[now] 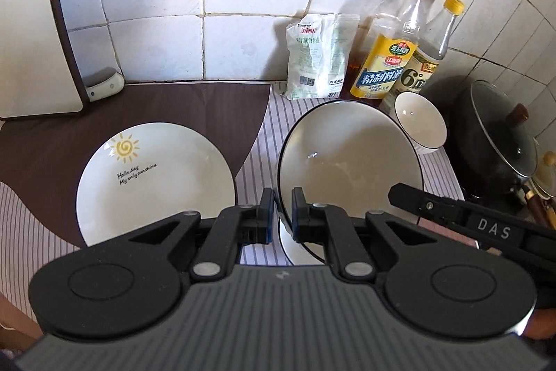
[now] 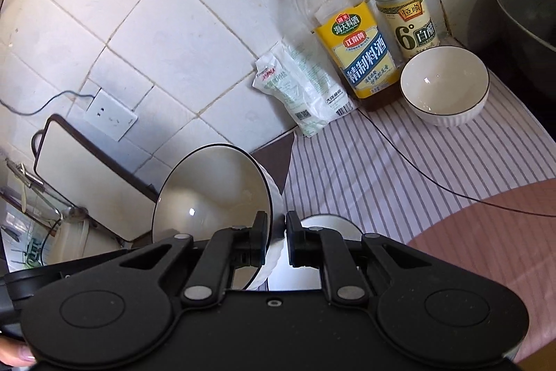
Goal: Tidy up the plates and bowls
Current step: 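Lift the second bowl with both grippers and carry it over the first bowl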
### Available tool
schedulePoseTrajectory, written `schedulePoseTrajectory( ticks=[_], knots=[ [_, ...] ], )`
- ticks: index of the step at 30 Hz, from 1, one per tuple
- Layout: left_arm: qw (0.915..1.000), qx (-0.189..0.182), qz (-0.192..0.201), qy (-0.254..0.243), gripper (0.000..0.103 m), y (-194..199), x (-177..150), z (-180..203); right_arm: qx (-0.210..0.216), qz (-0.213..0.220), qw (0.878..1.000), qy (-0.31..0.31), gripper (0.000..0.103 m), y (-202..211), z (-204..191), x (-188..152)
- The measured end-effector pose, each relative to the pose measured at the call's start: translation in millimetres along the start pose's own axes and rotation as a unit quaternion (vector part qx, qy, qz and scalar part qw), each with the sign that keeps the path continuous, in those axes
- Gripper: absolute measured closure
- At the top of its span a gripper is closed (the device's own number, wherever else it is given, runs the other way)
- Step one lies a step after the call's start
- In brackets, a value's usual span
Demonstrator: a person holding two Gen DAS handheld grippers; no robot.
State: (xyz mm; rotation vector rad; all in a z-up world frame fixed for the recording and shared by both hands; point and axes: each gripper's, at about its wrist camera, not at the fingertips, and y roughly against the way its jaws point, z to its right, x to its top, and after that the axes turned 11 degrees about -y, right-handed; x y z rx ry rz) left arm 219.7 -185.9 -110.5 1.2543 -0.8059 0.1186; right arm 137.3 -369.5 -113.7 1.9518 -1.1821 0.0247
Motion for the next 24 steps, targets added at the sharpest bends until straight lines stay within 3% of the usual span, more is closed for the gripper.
schedulePoseTrajectory(
  ticks=[8,24],
  knots=[
    [1.0000,-0.005,-0.005,0.007,0.095,9,-14,-3,0.012,-0.012,1.000,0.001,0.088,7,-1,-13],
    [0.9981,-0.031,-0.051,0.016,0.095,-44,-37,8,-0.042,-0.010,0.999,0.014,0.088,-7,30,-25]
  ],
)
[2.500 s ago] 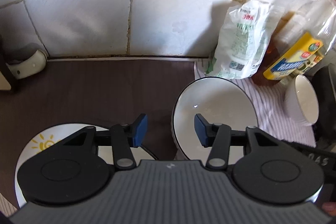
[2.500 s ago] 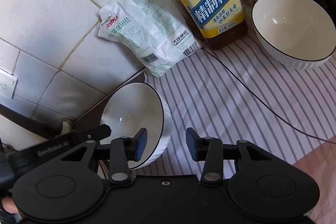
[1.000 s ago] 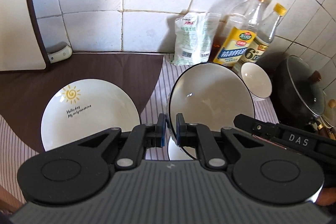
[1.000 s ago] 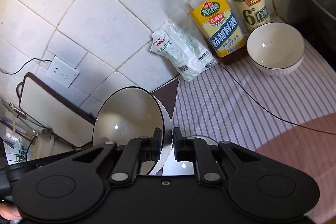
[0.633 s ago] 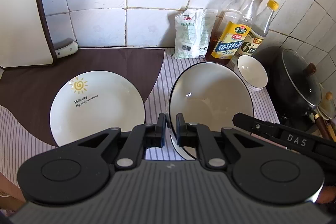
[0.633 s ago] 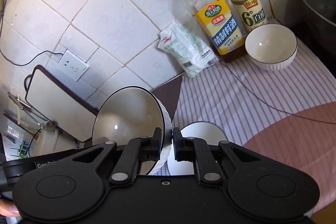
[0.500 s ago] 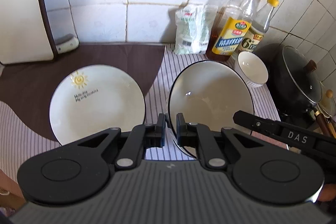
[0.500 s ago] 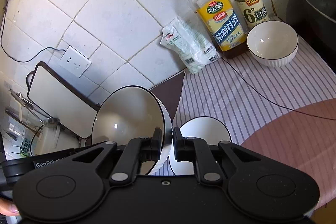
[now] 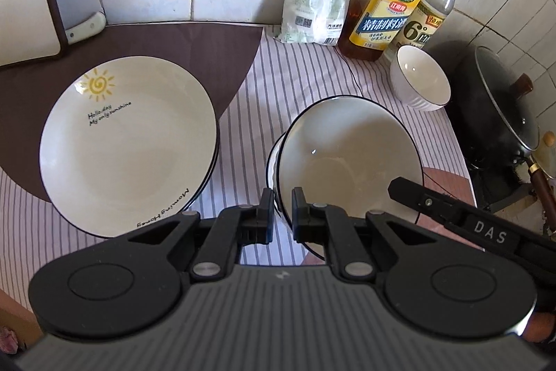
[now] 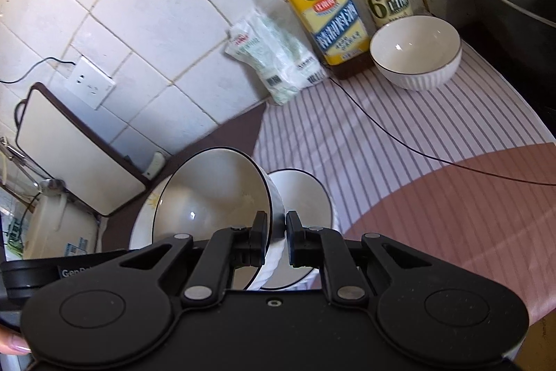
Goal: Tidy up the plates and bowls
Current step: 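Lift the second bowl with both grippers and carry it over the first bowl, then lower the second bowl into the first bowl and open both grippers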
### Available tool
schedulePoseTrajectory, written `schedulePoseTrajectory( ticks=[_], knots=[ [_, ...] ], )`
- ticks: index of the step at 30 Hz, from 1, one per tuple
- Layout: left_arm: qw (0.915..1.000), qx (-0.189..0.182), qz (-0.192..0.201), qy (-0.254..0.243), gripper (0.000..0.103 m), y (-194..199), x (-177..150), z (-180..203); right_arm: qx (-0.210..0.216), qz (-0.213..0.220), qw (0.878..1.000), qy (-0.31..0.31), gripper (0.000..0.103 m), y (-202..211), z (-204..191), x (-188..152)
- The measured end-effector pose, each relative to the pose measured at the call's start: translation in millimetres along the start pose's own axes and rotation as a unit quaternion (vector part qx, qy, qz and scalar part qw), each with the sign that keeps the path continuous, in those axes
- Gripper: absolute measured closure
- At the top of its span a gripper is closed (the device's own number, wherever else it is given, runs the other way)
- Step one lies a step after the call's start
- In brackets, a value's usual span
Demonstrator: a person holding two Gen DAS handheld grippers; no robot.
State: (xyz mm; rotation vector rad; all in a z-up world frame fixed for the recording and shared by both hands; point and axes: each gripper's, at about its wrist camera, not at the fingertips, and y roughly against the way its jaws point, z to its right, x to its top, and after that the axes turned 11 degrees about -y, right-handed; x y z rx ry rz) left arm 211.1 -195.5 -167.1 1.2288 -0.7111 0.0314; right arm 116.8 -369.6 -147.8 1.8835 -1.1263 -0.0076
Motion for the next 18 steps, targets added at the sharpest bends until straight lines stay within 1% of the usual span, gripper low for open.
schedulePoseTrajectory(
  ticks=[4,7,9,14,18],
  knots=[
    [1.0000,0.001,-0.004,-0.004,0.095,-9,2,2,-0.024,0.003,1.000,0.018,0.088,-6,-1,-3],
    [0.9999,0.009,-0.008,-0.009,0.095,-14,4,2,-0.028,0.004,0.999,0.015,0.088,-9,-1,0],
    [0.9998,0.005,-0.014,-0.009,0.095,-19,5,1,-0.033,0.003,0.999,0.013,0.087,-11,-3,2],
    [0.9995,-0.001,-0.030,-0.003,0.095,-29,8,-2,-0.061,0.010,0.997,0.045,0.087,-19,-11,-1],
    [0.9991,-0.017,-0.038,0.009,0.095,-32,10,-9,-0.077,0.016,0.994,0.076,0.087,-23,-16,-5]
  ],
)
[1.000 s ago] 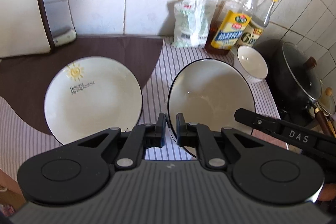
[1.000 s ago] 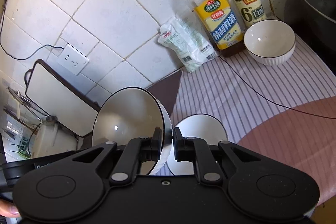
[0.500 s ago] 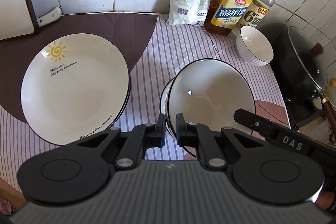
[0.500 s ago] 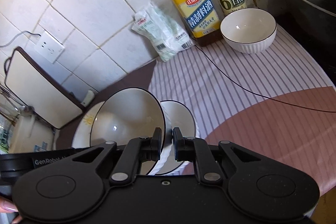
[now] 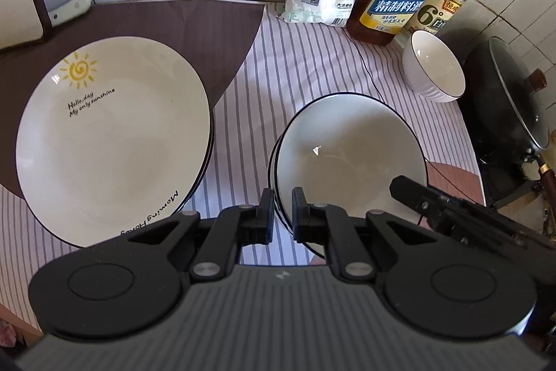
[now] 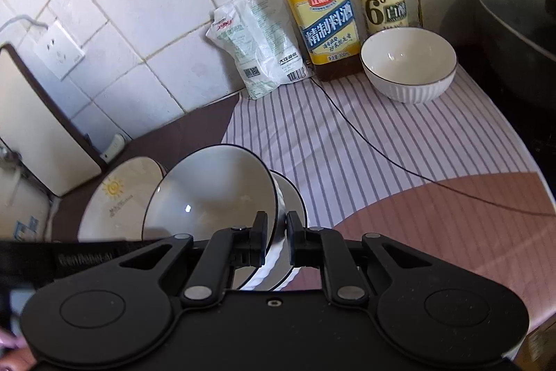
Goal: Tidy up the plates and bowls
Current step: 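Lower the second bowl into the first bowl and open both grippers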
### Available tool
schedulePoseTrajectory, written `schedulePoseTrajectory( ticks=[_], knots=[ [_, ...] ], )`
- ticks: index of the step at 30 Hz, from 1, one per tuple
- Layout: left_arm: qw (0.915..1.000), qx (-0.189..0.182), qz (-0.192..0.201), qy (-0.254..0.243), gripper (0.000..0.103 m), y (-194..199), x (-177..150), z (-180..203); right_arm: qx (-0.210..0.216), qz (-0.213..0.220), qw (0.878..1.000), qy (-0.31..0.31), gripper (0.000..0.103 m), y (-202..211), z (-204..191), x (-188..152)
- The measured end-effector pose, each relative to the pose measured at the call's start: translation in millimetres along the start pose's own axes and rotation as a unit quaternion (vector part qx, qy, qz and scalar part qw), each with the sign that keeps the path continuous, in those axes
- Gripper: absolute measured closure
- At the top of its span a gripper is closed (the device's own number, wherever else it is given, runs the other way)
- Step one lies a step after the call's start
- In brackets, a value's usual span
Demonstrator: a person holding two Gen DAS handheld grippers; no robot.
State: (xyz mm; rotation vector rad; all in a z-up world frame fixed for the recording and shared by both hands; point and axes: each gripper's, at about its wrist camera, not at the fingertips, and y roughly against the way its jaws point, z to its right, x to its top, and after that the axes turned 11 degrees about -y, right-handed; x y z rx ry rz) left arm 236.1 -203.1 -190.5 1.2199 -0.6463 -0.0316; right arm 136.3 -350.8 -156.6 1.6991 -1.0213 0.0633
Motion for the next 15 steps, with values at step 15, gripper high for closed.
schedulePoseTrajectory(
  ticks=[15],
  knots=[
    [0.9993,0.008,-0.027,0.025,0.093,-17,-1,-1,0.010,0.007,1.000,-0.005,0.080,-3,5,-2]
  ],
)
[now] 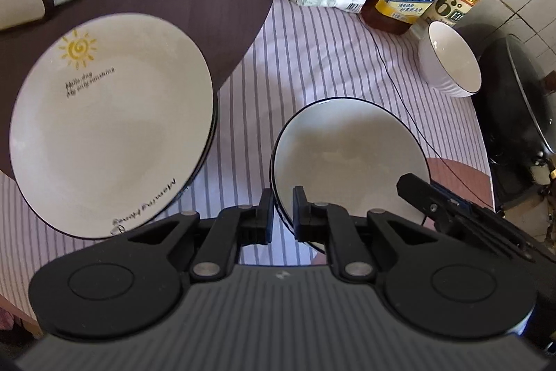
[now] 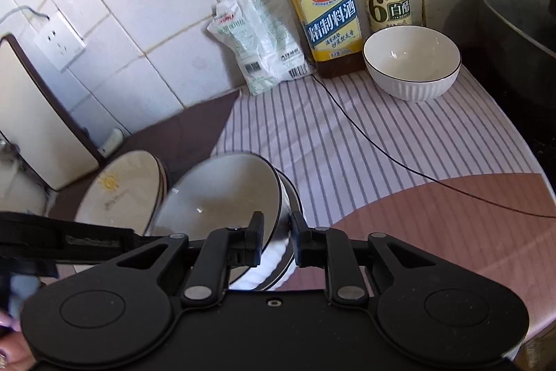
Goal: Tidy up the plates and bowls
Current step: 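Lower the second bowl into the first bowl and open both grippers, then move both grippers to the third white bowl by the bottles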
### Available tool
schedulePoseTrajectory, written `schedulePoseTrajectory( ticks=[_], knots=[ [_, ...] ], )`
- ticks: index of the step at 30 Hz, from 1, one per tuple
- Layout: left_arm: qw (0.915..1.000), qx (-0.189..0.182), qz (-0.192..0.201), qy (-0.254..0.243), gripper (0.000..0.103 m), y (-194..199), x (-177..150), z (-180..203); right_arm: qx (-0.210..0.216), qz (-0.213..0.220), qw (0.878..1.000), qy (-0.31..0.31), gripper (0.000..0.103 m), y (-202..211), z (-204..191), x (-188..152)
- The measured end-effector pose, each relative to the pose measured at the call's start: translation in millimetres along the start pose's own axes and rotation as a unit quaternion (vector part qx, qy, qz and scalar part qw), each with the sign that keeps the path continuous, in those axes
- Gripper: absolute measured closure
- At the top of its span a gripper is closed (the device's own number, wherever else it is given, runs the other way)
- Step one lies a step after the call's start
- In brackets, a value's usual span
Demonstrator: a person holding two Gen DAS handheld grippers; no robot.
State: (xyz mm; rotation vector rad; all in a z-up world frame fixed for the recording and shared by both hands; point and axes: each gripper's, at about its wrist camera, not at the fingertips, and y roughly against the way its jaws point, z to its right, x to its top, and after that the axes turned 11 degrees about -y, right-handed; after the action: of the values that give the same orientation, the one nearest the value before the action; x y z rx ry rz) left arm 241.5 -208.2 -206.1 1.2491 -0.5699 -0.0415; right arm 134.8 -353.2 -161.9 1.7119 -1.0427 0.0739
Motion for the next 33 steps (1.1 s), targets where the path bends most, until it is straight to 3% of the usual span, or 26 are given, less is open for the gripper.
schedulePoseTrajectory(
  ticks=[2,4,7,8,19,23,28,33],
  knots=[
    [1.0000,0.001,0.004,0.001,0.092,1,0,0,-0.004,0.006,1.000,0.009,0.080,0,-1,-1],
    [0.9999,0.015,-0.001,-0.005,0.077,3,1,3,0.004,0.016,1.000,0.007,0.079,3,1,-1],
    [0.9990,0.040,0.001,-0.020,0.072,11,3,8,0.033,0.027,0.999,-0.009,0.060,10,8,0],
    [0.9990,0.039,0.001,-0.023,0.072,15,4,10,0.035,0.030,0.999,-0.009,0.060,12,9,1],
    [0.9977,-0.028,0.011,-0.061,0.061,68,11,40,0.017,0.093,0.994,0.058,0.045,73,25,18],
    [0.9941,-0.025,0.028,-0.102,0.055,82,12,58,0.009,0.121,0.989,0.082,0.040,97,34,16],
    [0.9888,-0.038,0.043,-0.138,0.055,90,20,77,-0.009,0.142,0.983,0.116,0.036,116,46,11],
    [0.9810,-0.041,0.045,-0.184,0.055,74,32,100,-0.031,0.142,0.978,0.152,0.035,113,56,11]
  ],
)
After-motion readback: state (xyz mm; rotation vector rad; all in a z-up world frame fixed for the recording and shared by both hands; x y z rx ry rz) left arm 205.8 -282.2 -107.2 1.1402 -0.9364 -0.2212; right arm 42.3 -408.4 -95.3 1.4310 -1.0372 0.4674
